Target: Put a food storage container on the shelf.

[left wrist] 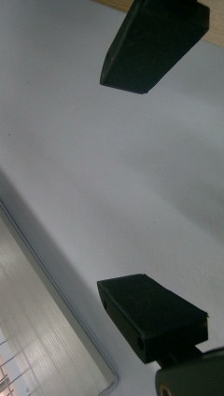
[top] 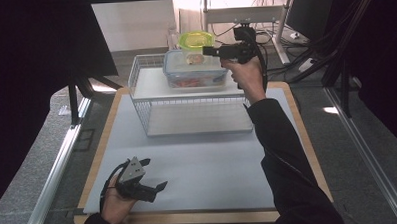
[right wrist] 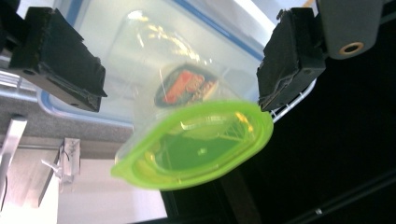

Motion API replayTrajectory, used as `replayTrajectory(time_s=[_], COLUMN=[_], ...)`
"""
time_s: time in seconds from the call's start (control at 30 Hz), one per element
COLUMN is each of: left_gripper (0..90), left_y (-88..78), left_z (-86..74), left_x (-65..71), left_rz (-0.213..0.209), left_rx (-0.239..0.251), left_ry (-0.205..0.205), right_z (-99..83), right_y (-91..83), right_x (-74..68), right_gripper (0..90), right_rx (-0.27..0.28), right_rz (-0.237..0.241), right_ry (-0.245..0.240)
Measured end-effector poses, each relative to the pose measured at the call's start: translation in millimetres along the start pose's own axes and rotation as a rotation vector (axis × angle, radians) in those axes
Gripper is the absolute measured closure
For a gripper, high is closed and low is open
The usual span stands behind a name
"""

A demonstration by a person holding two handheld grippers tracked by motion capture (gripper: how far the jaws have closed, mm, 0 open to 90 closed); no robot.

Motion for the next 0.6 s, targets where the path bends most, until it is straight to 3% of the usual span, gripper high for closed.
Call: replayTrajectory(time_s=[0.6], left_gripper=[4.7], left_y=[0.5], left_z=[-0.2], left_x=[0.0], left_rz=[-0.002], left_rx=[-0.002], left_ry=[-0.004], right_z=[-11.7], right_y=[-9.8], right_x=[-5.1], right_gripper=[16.4], right_rx=[-0.026], right_rz=[0.009], right_ry=[-0.067])
Point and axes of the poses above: each handheld gripper's, and its own axes: y roughly forward along the jaws, z roughly out of its top, x roughly to its right, the point moved 2 cm from there along y, roughly forward along the jaws, and after that the axes turned 10 degrees about -y, right-handed, at the moved point
